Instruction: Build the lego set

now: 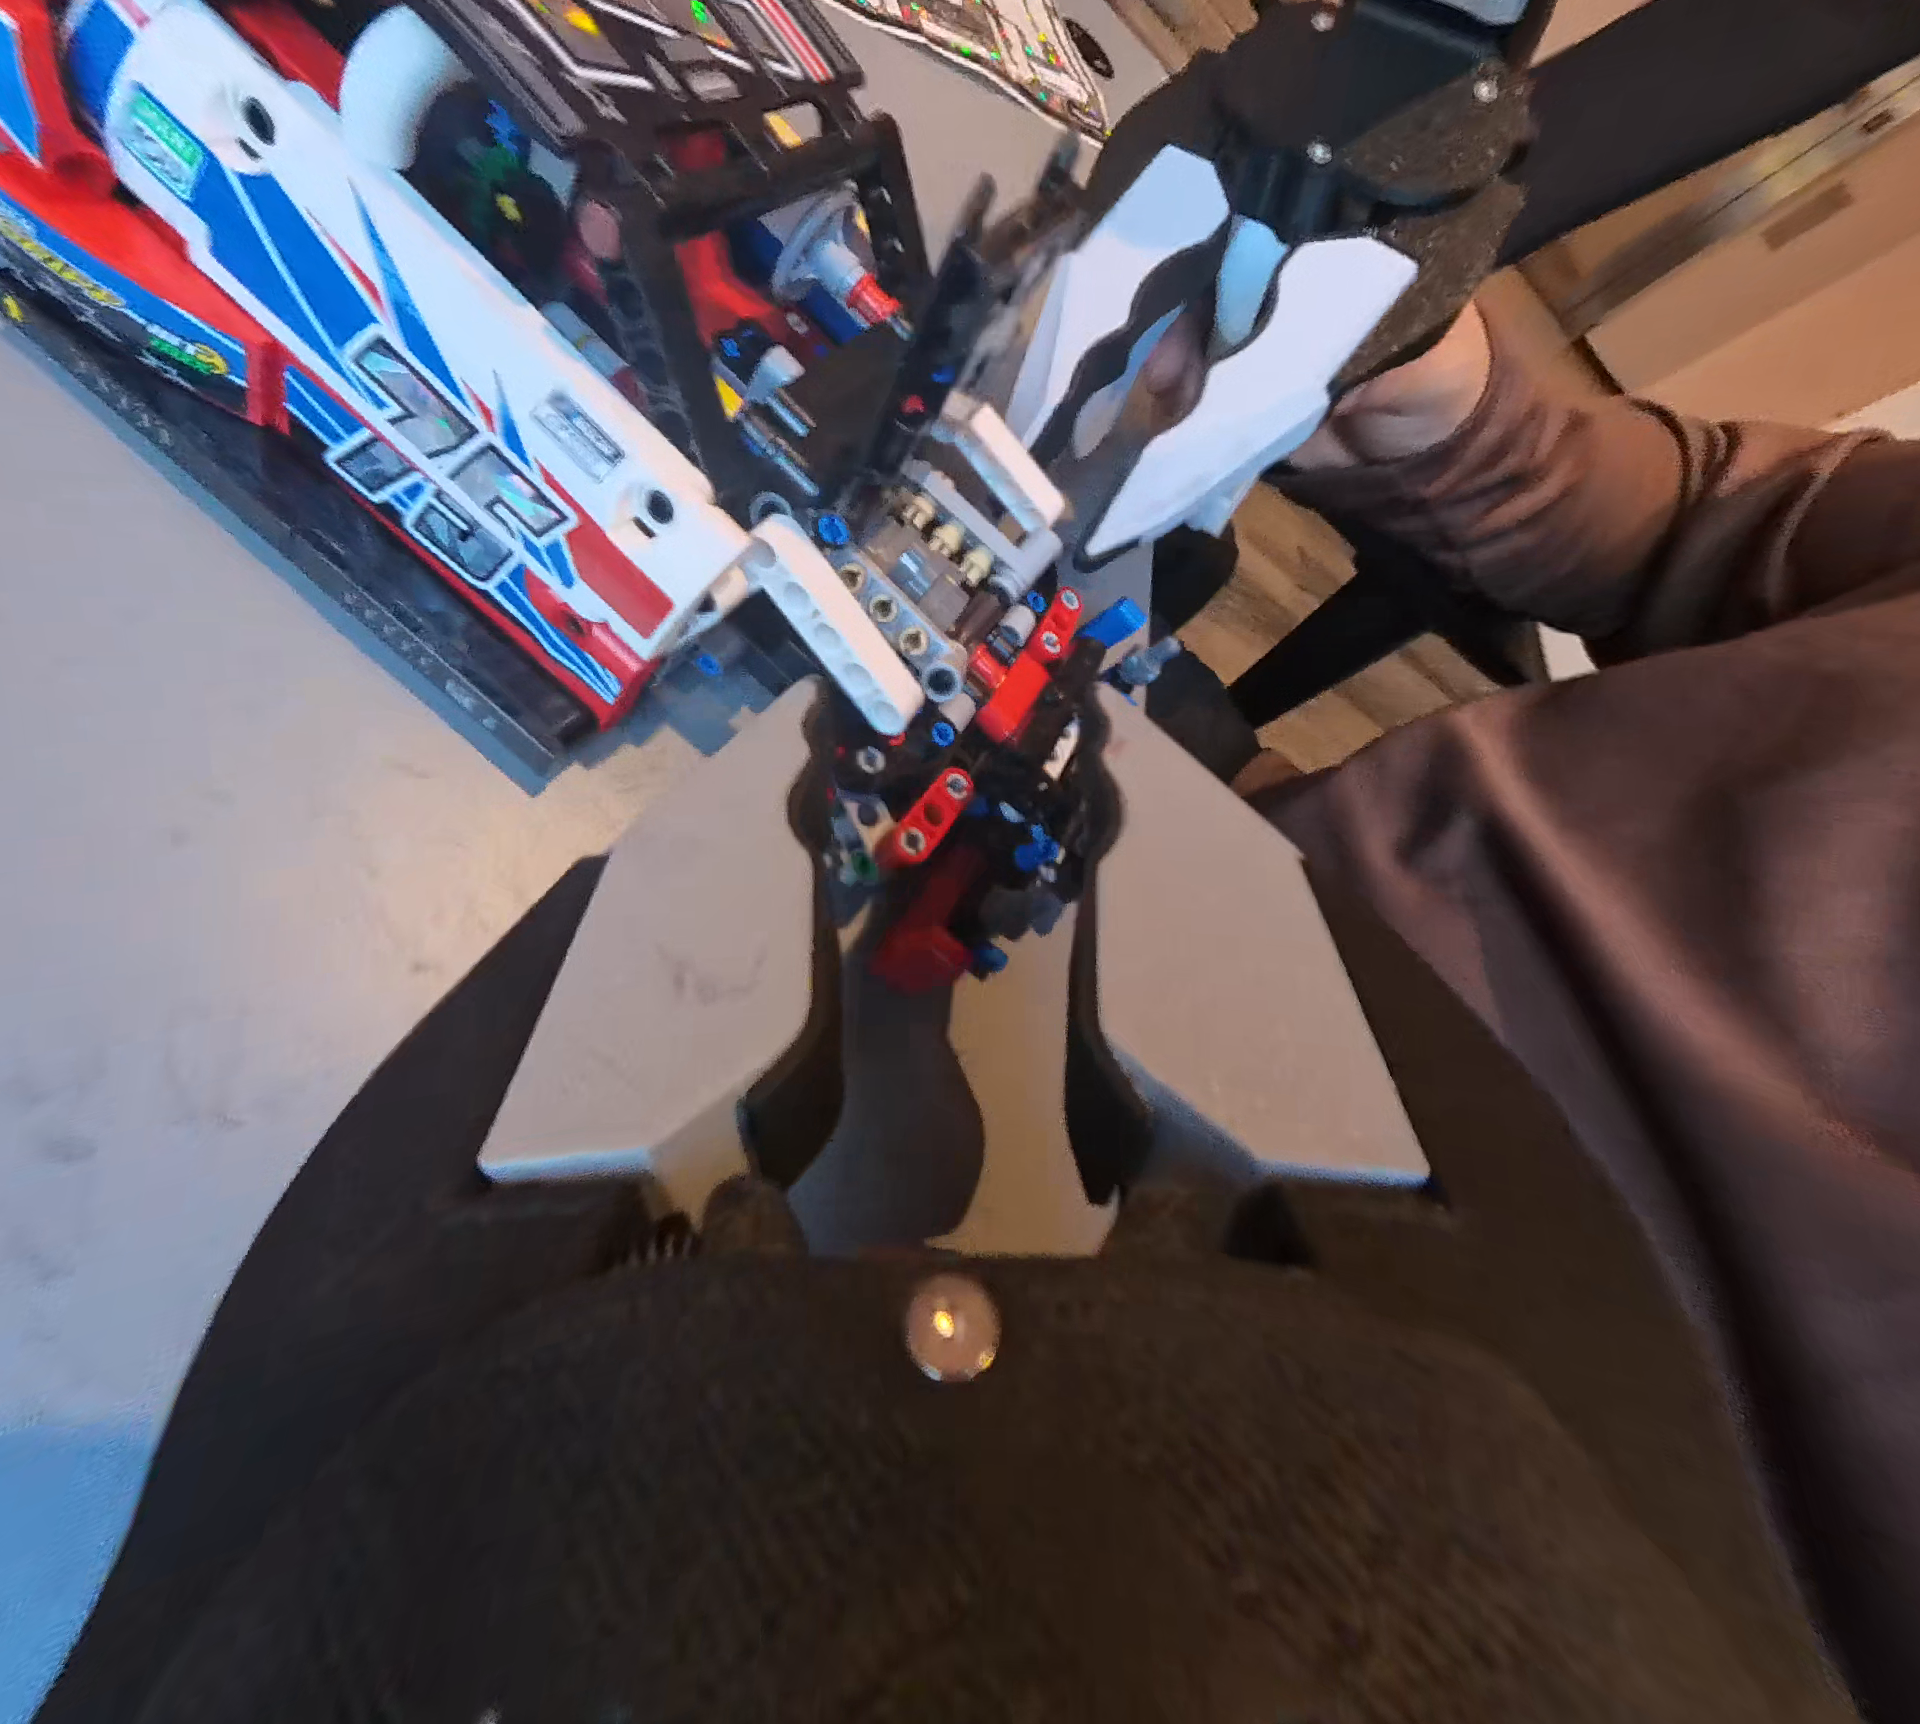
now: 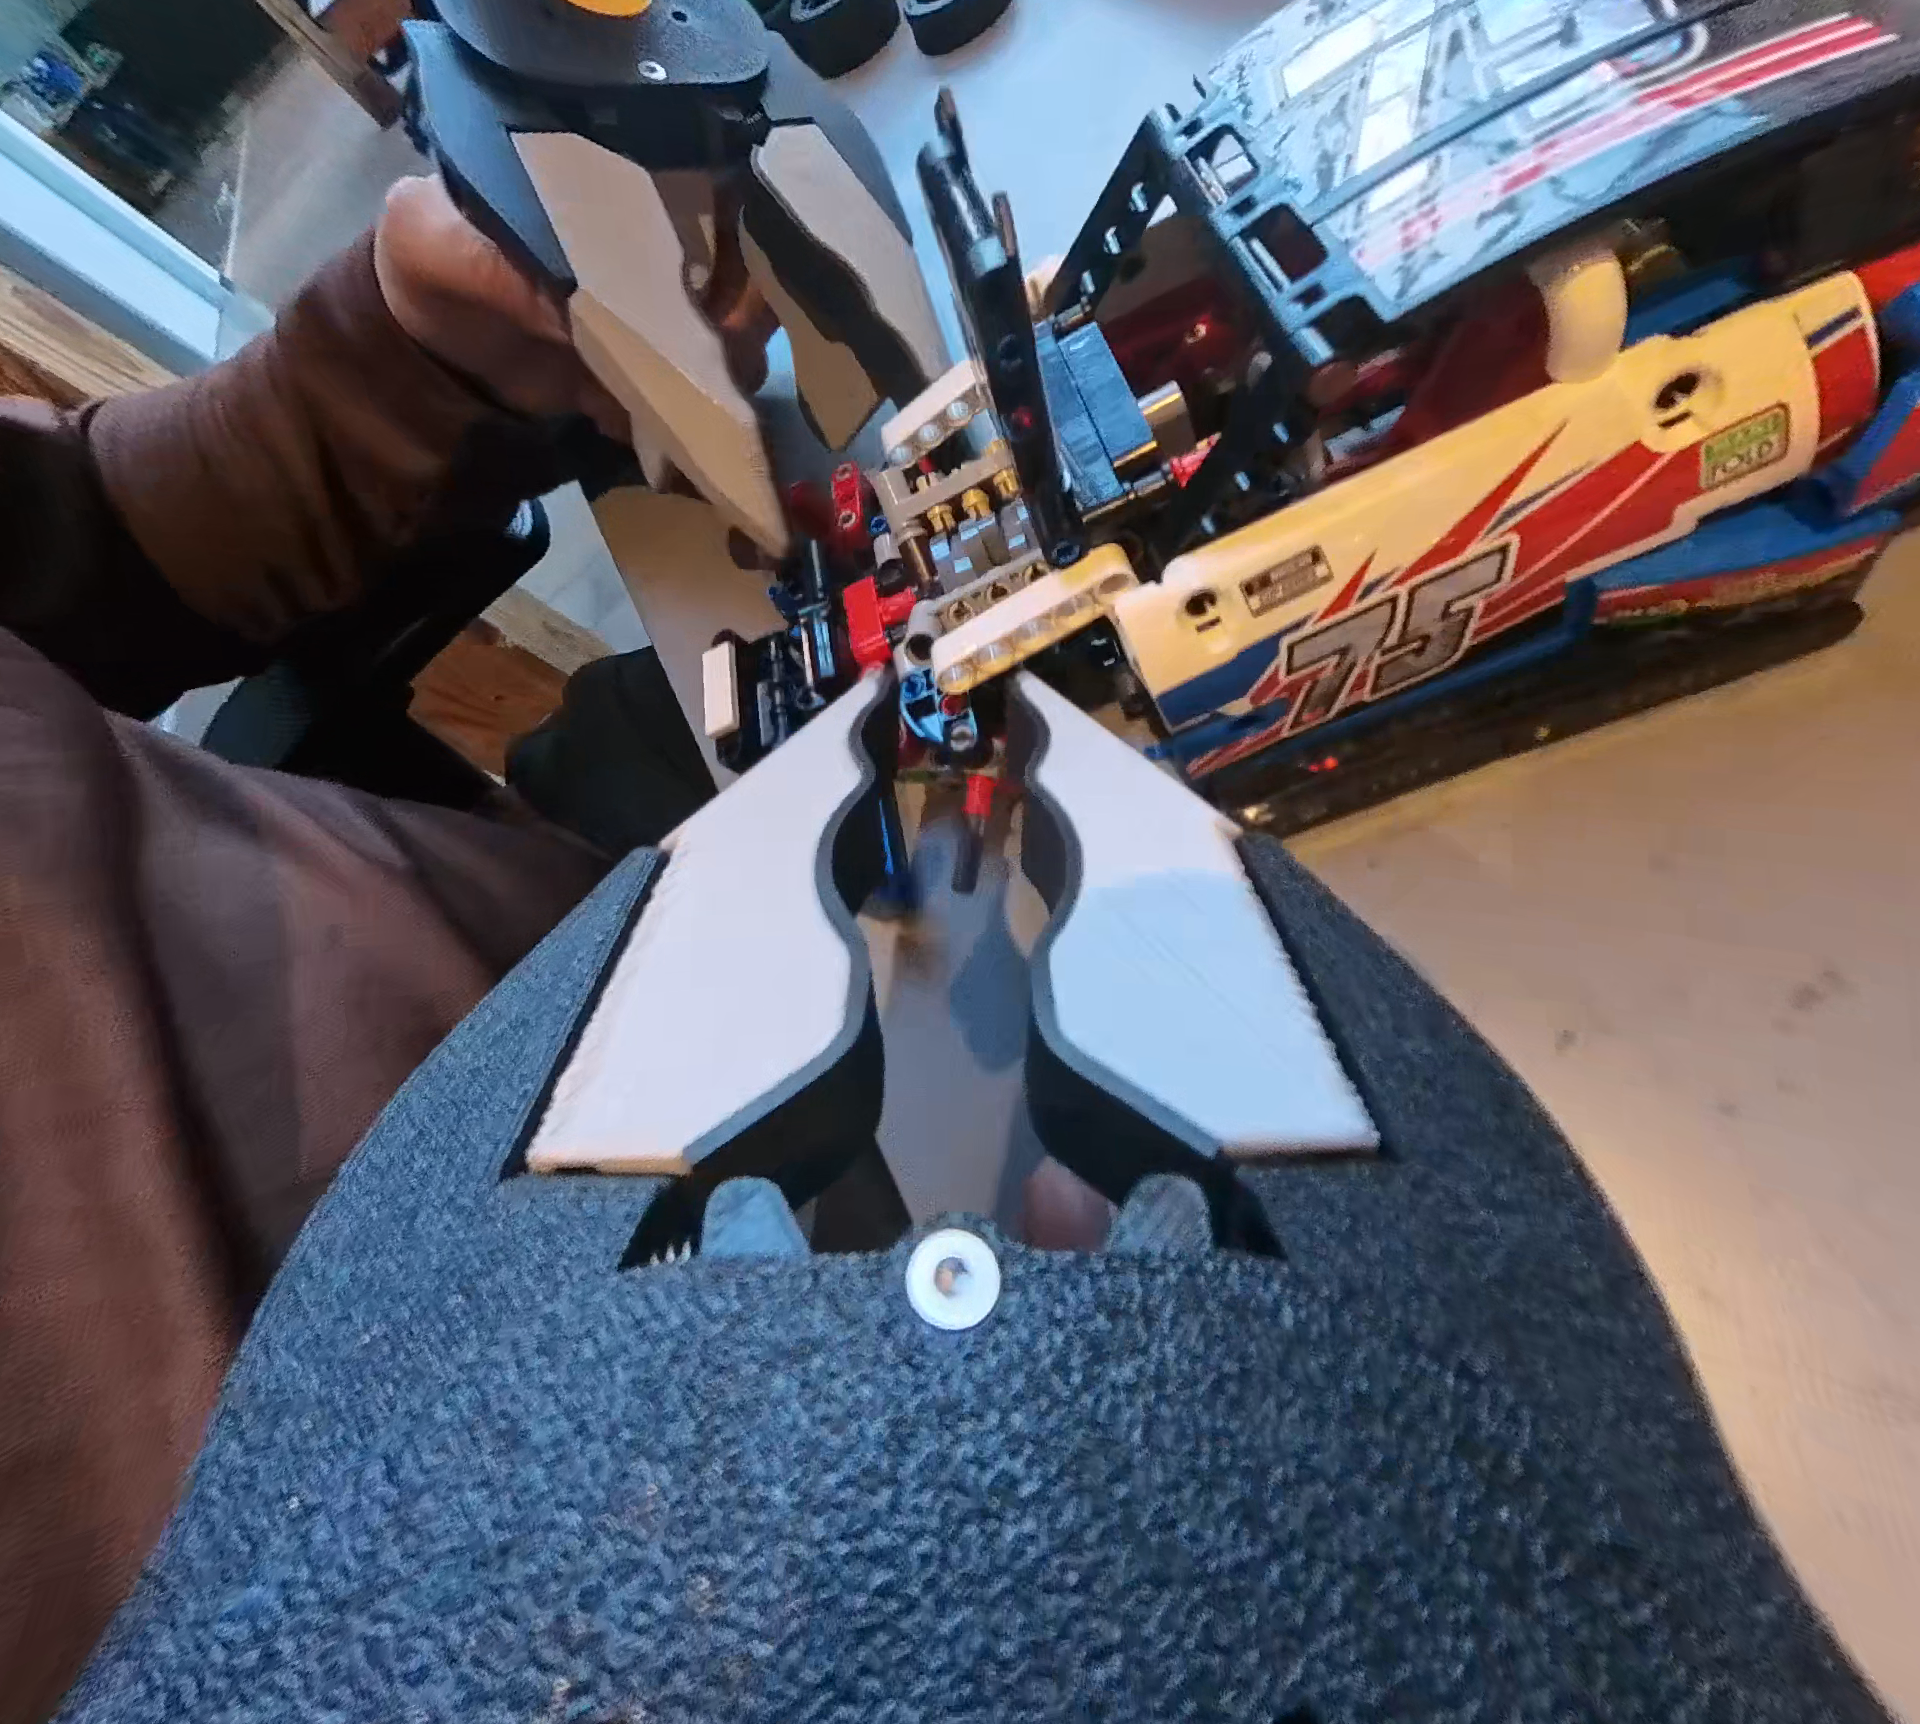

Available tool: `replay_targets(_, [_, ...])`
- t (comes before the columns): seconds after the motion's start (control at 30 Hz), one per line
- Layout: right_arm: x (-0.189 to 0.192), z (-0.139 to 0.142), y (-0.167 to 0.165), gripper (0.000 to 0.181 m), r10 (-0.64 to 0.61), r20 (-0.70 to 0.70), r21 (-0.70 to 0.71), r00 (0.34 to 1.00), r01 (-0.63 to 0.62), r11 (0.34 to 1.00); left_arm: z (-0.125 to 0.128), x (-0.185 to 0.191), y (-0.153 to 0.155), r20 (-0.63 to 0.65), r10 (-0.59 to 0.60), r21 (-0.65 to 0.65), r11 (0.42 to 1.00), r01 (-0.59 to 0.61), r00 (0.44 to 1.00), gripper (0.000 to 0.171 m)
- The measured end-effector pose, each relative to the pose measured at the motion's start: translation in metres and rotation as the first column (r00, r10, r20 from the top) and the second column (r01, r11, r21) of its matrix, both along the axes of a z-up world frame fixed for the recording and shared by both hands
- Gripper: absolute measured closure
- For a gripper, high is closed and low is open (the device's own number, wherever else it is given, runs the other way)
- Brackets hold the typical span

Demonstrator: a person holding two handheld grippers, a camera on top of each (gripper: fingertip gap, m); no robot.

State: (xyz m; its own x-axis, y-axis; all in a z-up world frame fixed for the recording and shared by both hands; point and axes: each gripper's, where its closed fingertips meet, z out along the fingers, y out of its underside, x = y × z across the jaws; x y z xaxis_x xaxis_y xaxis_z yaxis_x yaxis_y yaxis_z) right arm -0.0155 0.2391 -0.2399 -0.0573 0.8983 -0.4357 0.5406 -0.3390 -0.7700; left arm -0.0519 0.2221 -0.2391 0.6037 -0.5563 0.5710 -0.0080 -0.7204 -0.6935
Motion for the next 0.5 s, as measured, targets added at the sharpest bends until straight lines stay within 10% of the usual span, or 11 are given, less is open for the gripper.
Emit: replay_targets(0.5, [-0.006, 0.015, -0.001, 0.171, -0.003, -0.119, -0.345, 0.993, -0.038, 0.938, 0.020, -0.013, 0.010, 0.224, 0.049, -0.009, 0.999, -0.048, 0.973, 0.159])
